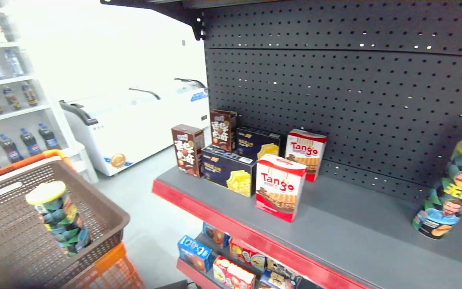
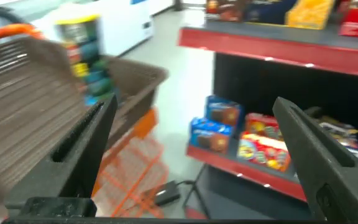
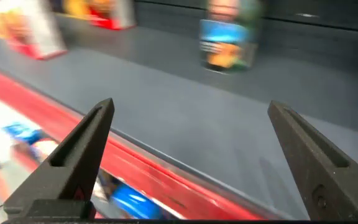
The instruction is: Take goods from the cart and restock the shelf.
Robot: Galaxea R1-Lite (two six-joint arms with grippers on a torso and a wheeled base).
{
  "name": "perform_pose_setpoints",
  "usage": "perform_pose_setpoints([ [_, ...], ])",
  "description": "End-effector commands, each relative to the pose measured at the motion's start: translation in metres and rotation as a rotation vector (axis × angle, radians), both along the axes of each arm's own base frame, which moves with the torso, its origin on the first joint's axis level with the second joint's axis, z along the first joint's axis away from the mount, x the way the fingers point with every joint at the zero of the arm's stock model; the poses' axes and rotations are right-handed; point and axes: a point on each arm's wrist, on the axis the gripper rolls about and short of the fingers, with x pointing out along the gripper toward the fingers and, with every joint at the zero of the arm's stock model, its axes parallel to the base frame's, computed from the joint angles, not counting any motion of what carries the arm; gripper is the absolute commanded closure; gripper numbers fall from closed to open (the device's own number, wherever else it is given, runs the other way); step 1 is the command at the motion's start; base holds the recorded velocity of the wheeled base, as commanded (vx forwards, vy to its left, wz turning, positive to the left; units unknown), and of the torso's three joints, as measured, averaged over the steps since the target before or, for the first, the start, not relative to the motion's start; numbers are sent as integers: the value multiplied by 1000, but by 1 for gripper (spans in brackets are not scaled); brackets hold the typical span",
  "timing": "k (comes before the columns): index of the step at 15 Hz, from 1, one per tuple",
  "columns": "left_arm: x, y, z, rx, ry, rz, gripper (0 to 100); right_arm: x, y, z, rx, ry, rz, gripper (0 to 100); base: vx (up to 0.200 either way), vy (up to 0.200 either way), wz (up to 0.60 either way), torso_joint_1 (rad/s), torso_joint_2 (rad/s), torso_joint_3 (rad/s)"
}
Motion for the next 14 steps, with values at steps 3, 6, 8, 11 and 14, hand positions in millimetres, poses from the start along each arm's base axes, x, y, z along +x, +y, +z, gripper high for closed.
perform_pose_setpoints([
  [3, 0, 0, 0, -1, 0, 0, 0, 0, 0, 0, 0, 1, 0, 0, 0, 0, 600, 2, 4, 5],
  [6, 0, 0, 0, 1, 0, 0, 0, 0, 0, 0, 0, 1, 0, 0, 0, 0, 200, 4, 2, 2],
  [8, 0, 0, 0, -1, 0, 0, 0, 0, 0, 0, 0, 1, 0, 0, 0, 0, 0, 0, 0, 0],
  [11, -3, 0, 12, 11, -44, 11, 0, 0, 0, 0, 0, 1, 0, 0, 0, 0, 0, 0, 0, 0],
  [14, 6, 1, 57, 44, 68, 3, 0, 0, 0, 0, 0, 1, 0, 0, 0, 0, 0, 0, 0, 0],
])
